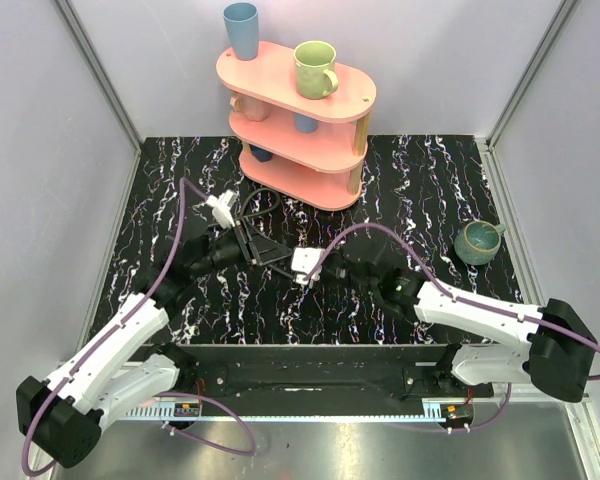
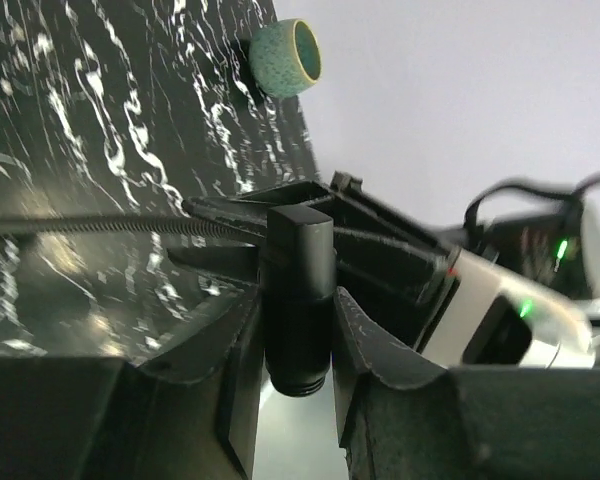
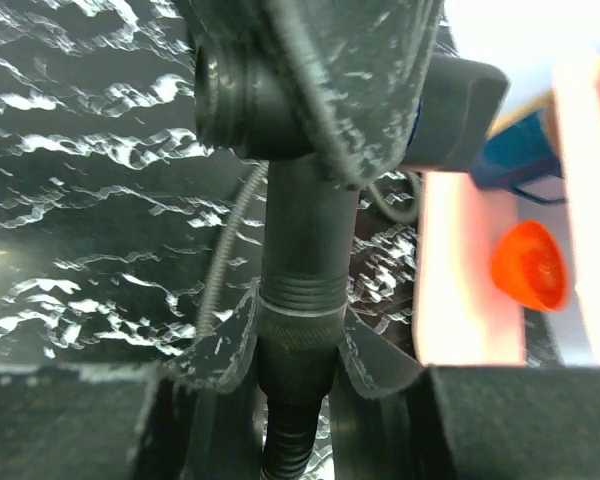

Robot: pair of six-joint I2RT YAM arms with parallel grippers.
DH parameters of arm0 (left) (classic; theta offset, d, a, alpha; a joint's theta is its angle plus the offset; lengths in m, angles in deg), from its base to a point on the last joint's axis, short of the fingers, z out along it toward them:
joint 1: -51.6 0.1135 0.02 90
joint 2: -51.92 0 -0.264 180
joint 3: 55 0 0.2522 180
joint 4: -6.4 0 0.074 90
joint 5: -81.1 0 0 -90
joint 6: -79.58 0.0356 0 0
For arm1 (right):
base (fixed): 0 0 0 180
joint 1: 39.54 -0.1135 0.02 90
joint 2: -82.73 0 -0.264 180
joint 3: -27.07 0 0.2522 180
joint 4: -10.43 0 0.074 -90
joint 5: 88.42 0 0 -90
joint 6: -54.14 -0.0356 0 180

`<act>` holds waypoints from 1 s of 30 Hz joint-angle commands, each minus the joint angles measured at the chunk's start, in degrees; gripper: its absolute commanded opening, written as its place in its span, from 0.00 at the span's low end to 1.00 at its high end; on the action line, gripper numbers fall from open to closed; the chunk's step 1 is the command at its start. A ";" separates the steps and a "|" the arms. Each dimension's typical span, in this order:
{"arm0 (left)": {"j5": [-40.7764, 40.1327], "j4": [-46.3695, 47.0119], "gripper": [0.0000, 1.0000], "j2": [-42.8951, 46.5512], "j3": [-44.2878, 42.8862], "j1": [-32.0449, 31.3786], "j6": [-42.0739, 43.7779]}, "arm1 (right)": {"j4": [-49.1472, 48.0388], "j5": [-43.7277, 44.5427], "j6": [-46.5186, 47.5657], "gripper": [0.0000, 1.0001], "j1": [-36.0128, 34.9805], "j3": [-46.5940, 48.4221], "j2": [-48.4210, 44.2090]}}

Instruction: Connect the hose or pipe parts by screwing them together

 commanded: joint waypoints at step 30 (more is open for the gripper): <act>-5.03 14.49 0.00 9.01 6.68 -6.30 30.94 | -8.52 -27.55 -17.97 0.69 9.59 -2.95 -4.79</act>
